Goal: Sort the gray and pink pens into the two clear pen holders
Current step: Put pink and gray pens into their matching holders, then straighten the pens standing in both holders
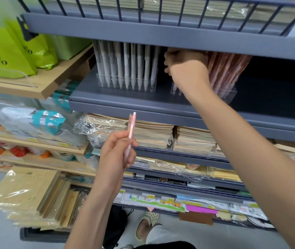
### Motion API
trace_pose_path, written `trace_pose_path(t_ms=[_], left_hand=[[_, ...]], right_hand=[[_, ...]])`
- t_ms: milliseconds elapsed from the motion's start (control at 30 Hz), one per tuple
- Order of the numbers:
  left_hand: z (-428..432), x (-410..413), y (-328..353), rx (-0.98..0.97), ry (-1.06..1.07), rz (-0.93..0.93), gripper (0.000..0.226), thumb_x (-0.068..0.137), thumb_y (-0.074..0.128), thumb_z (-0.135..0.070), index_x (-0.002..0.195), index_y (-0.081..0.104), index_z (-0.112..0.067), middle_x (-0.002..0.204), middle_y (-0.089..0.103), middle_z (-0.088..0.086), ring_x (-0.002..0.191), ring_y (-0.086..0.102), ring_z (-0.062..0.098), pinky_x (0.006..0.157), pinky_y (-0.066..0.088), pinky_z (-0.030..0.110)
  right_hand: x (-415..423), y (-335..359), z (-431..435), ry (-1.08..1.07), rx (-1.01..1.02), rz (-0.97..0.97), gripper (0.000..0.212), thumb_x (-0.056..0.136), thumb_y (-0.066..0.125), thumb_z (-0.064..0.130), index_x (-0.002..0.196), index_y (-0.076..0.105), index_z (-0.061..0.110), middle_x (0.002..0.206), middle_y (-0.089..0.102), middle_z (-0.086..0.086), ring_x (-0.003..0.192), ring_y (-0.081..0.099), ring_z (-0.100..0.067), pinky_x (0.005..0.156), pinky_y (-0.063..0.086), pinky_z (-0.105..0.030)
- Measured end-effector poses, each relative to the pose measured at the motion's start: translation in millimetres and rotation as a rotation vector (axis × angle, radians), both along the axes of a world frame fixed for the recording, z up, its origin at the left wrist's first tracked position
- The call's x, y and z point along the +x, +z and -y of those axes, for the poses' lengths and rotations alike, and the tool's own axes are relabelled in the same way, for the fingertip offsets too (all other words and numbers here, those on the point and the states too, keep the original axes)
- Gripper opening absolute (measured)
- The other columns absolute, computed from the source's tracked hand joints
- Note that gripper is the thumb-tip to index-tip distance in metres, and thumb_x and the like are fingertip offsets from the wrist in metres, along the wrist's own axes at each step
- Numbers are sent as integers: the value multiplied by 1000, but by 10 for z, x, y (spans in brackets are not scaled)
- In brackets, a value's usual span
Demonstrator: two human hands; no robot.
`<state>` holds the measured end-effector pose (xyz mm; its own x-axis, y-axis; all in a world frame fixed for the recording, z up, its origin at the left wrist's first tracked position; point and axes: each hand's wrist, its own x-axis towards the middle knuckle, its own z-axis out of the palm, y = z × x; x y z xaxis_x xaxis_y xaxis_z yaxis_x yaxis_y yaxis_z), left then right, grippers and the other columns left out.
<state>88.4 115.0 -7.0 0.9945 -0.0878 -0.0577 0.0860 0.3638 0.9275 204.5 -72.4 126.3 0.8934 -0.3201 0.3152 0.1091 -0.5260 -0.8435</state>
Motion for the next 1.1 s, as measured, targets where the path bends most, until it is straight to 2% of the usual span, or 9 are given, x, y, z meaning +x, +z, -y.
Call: trace_pose_path(t_ms=[100,200,300,400,633,733,900,1000,1100], left_hand=[[42,-14,26,79,19,82,21,94,61,-9,97,72,-26,85,69,-1,59,54,10,53,47,22],[154,24,71,153,51,156,26,94,64,-9,104,75,-30,86,70,-8,71,62,10,65,54,22],[315,68,131,166,71,219,26,92,67,-8,104,76,-30,86,70,-7,76,64,10,72,54,22],[469,102,183,141,46,252,24,89,71,-13,106,77,-29,88,71,-6,79,64,10,73,53,22],[986,174,370,283,-56,436,24,92,68,-11,108,74,-27,102,73,-4,91,67,10,80,52,22],[1200,279,397,504,-29,614,19,97,59,-24,110,72,-27,106,71,-10,102,65,10,87,49,21],[1568,588,140,1248,228,890,32,99,53,-31,118,70,-12,122,67,4,118,58,24,104,35,42],[1696,640,-47,1331,391,963,31,100,49,-28,116,71,-14,124,68,2,118,60,23,101,34,42],[1711,683,-109,1315,463,993,31,99,46,-28,115,70,-16,124,68,-1,117,59,20,101,32,39]], right_hand=[[-347,-115,47,87,62,44,20,86,57,14,75,67,27,75,73,2,68,69,-14,67,58,-36],[-720,-270,46,277,55,-51,15,90,66,24,78,73,18,71,73,1,53,62,-8,55,53,-25],[-938,-387,93,338,114,-120,10,86,74,26,92,75,18,76,73,-5,55,61,-9,58,54,-25],[-1012,-410,228,243,214,-102,22,83,78,24,102,72,15,78,74,-5,58,63,-8,60,55,-26],[-1166,-418,695,278,297,-60,11,86,73,15,97,73,10,83,74,-5,67,66,-9,61,53,-19],[-1224,-379,1006,205,322,71,7,91,67,14,98,69,11,83,74,-6,73,71,-15,66,56,-22],[-1205,-273,1589,-115,284,373,8,94,57,20,98,57,27,82,73,4,77,73,-17,73,59,-31],[-1098,-282,1819,-254,163,455,18,92,53,19,101,55,35,87,71,16,80,71,-13,79,58,-37],[-945,-361,1933,-298,58,342,18,89,49,25,105,56,29,90,70,1,91,64,-32,82,54,-51]])
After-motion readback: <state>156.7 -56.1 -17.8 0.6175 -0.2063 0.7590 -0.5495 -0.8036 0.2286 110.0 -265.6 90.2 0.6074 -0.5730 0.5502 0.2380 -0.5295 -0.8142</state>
